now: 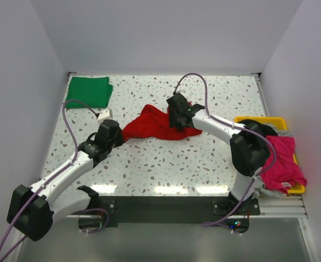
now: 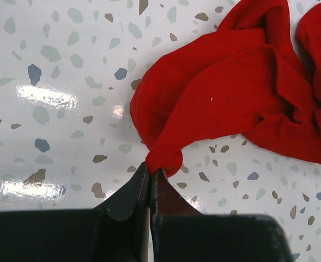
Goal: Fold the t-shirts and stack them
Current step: Flatten the tshirt out
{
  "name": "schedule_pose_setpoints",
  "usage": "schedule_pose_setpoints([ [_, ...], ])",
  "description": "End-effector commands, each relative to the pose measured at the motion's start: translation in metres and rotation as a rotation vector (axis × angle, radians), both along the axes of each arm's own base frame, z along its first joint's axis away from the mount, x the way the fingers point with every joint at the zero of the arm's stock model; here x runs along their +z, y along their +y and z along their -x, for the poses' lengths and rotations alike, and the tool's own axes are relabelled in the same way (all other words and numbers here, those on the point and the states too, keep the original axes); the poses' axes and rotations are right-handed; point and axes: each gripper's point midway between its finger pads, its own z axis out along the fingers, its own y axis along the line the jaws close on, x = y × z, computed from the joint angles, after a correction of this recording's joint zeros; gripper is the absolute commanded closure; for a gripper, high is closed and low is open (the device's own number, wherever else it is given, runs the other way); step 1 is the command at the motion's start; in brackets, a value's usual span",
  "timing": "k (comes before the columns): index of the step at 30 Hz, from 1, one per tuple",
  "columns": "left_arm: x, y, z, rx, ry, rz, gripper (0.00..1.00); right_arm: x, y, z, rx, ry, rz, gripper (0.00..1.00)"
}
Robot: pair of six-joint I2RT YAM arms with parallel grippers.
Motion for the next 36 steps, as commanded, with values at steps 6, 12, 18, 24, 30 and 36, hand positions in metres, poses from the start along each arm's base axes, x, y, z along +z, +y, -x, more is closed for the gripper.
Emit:
schedule_pose_setpoints([
  [6, 0.004, 0.001, -0.003, 0.015, -0.024, 0.017, 1.0, -0.011, 0.006, -0.032, -0.067, -0.02, 0.054, 0.51],
  [12, 0.016, 0.005, -0.007, 0.02, -0.04, -0.01, 1.0, 0.012, -0.002, -0.039, -0.094, -0.053, 0.091, 0.95],
  [18, 0.052, 0.02, -0.021, 0.056, -0.09, -0.076, 1.0, 0.072, -0.046, -0.046, -0.148, -0.112, 0.02, 1.0],
  [24, 0.106, 0.06, -0.051, 0.133, -0.166, -0.114, 1.0, 0.144, -0.118, -0.058, -0.249, -0.211, -0.117, 1.0],
  [30, 0.157, 0.097, -0.084, 0.197, -0.241, -0.074, 1.0, 0.193, -0.154, -0.07, -0.299, -0.272, -0.271, 1.0],
  [36, 0.199, 0.111, -0.097, 0.216, -0.313, -0.027, 1.0, 0.23, -0.16, -0.076, -0.307, -0.328, -0.383, 1.0],
])
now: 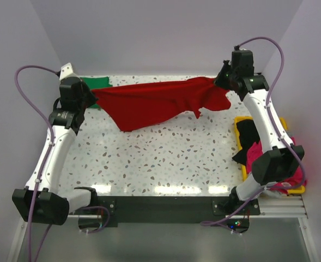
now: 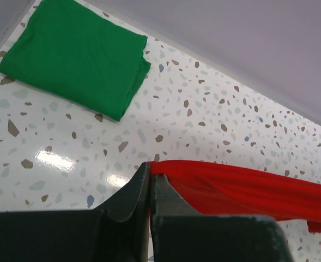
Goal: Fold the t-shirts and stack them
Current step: Flatten the tshirt out
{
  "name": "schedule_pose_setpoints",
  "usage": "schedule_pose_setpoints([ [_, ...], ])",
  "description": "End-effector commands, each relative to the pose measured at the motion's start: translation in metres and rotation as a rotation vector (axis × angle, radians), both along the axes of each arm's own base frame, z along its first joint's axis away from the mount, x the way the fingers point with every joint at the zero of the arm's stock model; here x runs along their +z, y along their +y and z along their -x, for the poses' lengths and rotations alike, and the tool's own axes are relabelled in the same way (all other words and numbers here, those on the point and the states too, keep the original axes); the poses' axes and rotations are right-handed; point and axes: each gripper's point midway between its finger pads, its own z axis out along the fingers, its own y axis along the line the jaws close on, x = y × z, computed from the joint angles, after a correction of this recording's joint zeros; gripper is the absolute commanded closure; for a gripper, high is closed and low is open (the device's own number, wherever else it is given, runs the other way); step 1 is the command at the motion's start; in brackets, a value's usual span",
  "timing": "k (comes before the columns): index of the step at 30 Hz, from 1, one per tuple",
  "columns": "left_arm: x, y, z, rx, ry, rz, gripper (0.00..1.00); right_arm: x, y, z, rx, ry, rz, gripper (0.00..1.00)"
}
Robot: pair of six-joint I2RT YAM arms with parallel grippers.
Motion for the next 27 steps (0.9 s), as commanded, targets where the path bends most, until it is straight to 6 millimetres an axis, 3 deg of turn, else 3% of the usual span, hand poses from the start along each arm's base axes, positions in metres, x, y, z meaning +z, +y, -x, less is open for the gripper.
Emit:
schedule_pose_setpoints([
  [1, 0.031, 0.013, -0.002, 0.013, -0.066, -0.017, 1.0, 0.035, -0.012, -0.001, -0.024, -0.075, -0.048, 1.0],
  [5, 0.029, 0.005, 0.004, -0.031, -0.069, 0.001, 1.0, 0.025, -0.011, 0.0, -0.016, -0.055, -0.04, 1.0],
  [10, 0.004, -0.005, 0.02, -0.078, -0.034, 0.036, 1.0, -0.016, -0.018, 0.014, -0.021, 0.048, 0.002, 1.0],
  [13, 0.008, -0.006, 0.033, -0.089, -0.049, 0.036, 1.0, -0.019, -0.028, 0.035, -0.043, 0.03, 0.041, 1.0],
  [17, 0.017, -0.007, 0.044, -0.11, -0.076, 0.025, 1.0, -0.018, -0.038, 0.048, -0.033, 0.023, 0.105, 0.91],
  [19, 0.01, -0.006, 0.042, -0.104, -0.062, 0.019, 1.0, -0.018, -0.036, 0.042, -0.013, 0.029, 0.118, 0.89],
  [20, 0.002, -0.006, 0.038, -0.103, -0.038, 0.022, 1.0, -0.035, -0.03, 0.032, 0.014, 0.076, 0.114, 0.87],
  [23, -0.018, -0.009, 0.029, -0.113, 0.005, 0.032, 1.0, -0.041, -0.017, 0.003, 0.054, 0.081, 0.087, 0.81],
  [24, -0.024, -0.007, 0.026, -0.099, 0.015, 0.026, 1.0, -0.075, -0.009, -0.009, 0.084, 0.17, 0.072, 0.78],
  [25, -0.031, -0.005, 0.023, -0.09, 0.028, 0.02, 1.0, -0.069, -0.004, -0.021, 0.1, 0.164, 0.058, 0.73],
  [26, -0.043, -0.004, 0.02, -0.083, 0.063, 0.015, 1.0, -0.077, 0.003, -0.026, 0.123, 0.19, 0.049, 0.71],
  [27, -0.047, -0.002, 0.018, -0.075, 0.078, 0.009, 1.0, -0.102, 0.008, -0.024, 0.146, 0.282, 0.045, 0.69],
])
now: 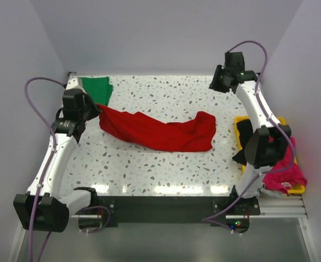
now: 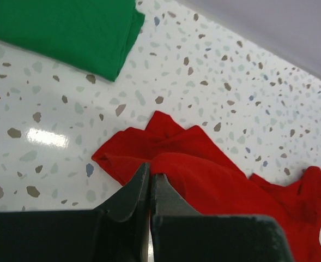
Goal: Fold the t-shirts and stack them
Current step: Flatten the tshirt out
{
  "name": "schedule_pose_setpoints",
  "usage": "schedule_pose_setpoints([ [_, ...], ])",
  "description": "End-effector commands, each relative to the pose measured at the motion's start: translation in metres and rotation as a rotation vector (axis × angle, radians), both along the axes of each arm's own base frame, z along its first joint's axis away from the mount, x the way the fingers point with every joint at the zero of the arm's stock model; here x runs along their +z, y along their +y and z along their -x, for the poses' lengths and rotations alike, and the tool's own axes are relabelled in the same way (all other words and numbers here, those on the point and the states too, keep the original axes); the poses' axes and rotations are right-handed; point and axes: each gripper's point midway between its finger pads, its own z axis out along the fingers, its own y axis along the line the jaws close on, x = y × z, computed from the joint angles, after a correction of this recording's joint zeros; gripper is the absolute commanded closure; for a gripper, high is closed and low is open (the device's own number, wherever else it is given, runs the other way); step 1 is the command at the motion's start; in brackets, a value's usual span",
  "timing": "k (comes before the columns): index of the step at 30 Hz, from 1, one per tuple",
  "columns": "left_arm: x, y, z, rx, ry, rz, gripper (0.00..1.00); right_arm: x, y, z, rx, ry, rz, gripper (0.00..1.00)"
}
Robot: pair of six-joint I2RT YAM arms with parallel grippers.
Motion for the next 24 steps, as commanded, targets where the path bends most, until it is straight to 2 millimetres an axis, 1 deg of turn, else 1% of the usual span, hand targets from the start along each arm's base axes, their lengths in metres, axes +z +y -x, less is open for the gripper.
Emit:
schedule_pose_setpoints([
  [1, -0.02, 0.011, -0.011, 0.033, 0.039, -0.043, 1.0, -0.042, 0.02, -0.007, 0.086, 0.145, -0.003, 0.68],
  [2, -0.024, 0.011, -0.011, 0.031, 0.05, -0.046, 1.0, -0.042, 0.027, -0.001, 0.092, 0.138, 0.017, 0.63],
  [3, -0.026, 0.012, -0.011, 0.032, 0.05, -0.05, 1.0, -0.038, 0.03, -0.004, 0.082, 0.091, 0.015, 0.59],
  [4, -0.028, 0.012, -0.011, 0.033, 0.049, -0.052, 1.0, -0.04, 0.029, 0.016, 0.078, 0.087, 0.008, 0.58],
  [5, -0.027, 0.012, -0.01, 0.031, 0.044, -0.055, 1.0, -0.04, 0.033, 0.026, 0.081, 0.079, -0.009, 0.57],
  [6, -0.028, 0.013, -0.01, 0.03, 0.046, -0.06, 1.0, -0.038, 0.038, 0.029, 0.08, 0.042, -0.037, 0.55],
  [7, -0.027, 0.013, -0.009, 0.029, 0.043, -0.062, 1.0, -0.043, 0.034, 0.054, 0.07, 0.043, -0.035, 0.55],
  [8, -0.026, 0.013, -0.009, 0.029, 0.042, -0.063, 1.0, -0.047, 0.044, 0.069, 0.091, 0.042, -0.043, 0.54],
  [9, -0.025, 0.012, -0.008, 0.023, 0.039, -0.061, 1.0, -0.043, 0.048, 0.075, 0.086, -0.004, -0.048, 0.53],
  [10, -0.026, 0.011, -0.008, 0.018, 0.039, -0.06, 1.0, -0.058, 0.045, 0.098, 0.075, 0.004, -0.034, 0.51],
  [11, -0.024, 0.01, -0.007, 0.013, 0.031, -0.057, 1.0, -0.062, 0.053, 0.11, 0.096, -0.004, -0.039, 0.49],
  [12, -0.026, 0.009, -0.005, 0.006, 0.033, -0.053, 1.0, -0.068, 0.052, 0.114, 0.082, -0.012, -0.043, 0.46],
  [13, -0.024, 0.008, -0.005, 0.002, 0.027, -0.051, 1.0, -0.092, 0.046, 0.128, 0.065, 0.032, -0.026, 0.44],
  [14, -0.023, 0.006, -0.004, -0.007, 0.022, -0.045, 1.0, -0.095, 0.04, 0.13, 0.043, 0.021, -0.01, 0.43],
  [15, -0.023, 0.006, -0.003, -0.008, 0.021, -0.043, 1.0, -0.107, 0.037, 0.135, 0.032, 0.043, -0.003, 0.43],
  [17, -0.02, 0.005, -0.002, -0.013, 0.013, -0.043, 1.0, -0.118, 0.03, 0.143, 0.009, 0.077, 0.021, 0.44],
  [18, -0.019, 0.006, -0.001, -0.011, 0.012, -0.046, 1.0, -0.128, 0.026, 0.151, -0.013, 0.099, 0.023, 0.44],
  [20, -0.015, 0.006, 0.001, -0.012, 0.002, -0.048, 1.0, -0.137, 0.023, 0.159, -0.041, 0.117, 0.014, 0.44],
  [21, -0.016, 0.006, 0.001, -0.015, 0.002, -0.046, 1.0, -0.144, 0.019, 0.167, -0.067, 0.125, 0.002, 0.44],
  [23, -0.014, 0.005, 0.002, -0.018, -0.005, -0.042, 1.0, -0.151, 0.019, 0.174, -0.084, 0.133, -0.019, 0.44],
  [24, -0.014, 0.004, 0.002, -0.018, -0.005, -0.04, 1.0, -0.157, 0.018, 0.178, -0.096, 0.135, -0.028, 0.44],
])
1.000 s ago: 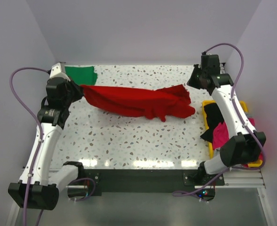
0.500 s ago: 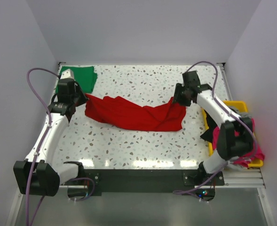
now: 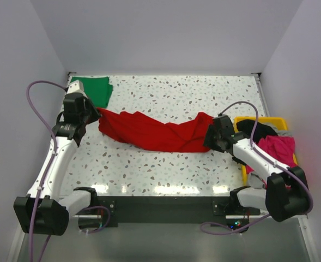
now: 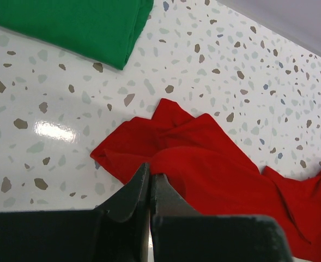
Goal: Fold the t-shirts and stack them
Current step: Flatten the tshirt out
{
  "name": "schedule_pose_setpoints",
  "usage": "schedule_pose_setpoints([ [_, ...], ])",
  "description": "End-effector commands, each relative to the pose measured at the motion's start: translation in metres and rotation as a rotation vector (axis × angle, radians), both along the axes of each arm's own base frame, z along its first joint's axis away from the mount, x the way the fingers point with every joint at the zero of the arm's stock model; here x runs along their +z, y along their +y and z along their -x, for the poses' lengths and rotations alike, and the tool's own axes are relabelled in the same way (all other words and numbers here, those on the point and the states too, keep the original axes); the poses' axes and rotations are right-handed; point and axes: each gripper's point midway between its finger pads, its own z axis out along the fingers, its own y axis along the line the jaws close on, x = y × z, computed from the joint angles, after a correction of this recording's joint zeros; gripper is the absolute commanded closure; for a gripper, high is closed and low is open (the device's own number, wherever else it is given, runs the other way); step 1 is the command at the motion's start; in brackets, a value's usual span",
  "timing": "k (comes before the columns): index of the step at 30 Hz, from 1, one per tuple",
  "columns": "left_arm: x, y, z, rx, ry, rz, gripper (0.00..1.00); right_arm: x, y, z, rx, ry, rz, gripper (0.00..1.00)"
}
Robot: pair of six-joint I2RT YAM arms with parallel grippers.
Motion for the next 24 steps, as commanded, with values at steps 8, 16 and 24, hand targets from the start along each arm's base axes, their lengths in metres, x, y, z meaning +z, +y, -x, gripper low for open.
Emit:
schedule_pose_setpoints([
  [8, 0.012, -0.002, -0.003, -0.028, -0.065, 0.003, 1.0, -0.029, 0.007, -0.011, -0.075, -0.018, -0.062, 0.45],
  [16, 0.022, 0.001, 0.002, -0.024, -0.081, -0.012, 1.0, 0.008, 0.008, -0.033, -0.085, -0.103, -0.061, 1.0],
  [24, 0.058, 0.021, 0.025, 0.054, -0.154, -0.086, 1.0, 0.176, -0.037, -0.02, -0.134, -0.41, 0.05, 1.0],
])
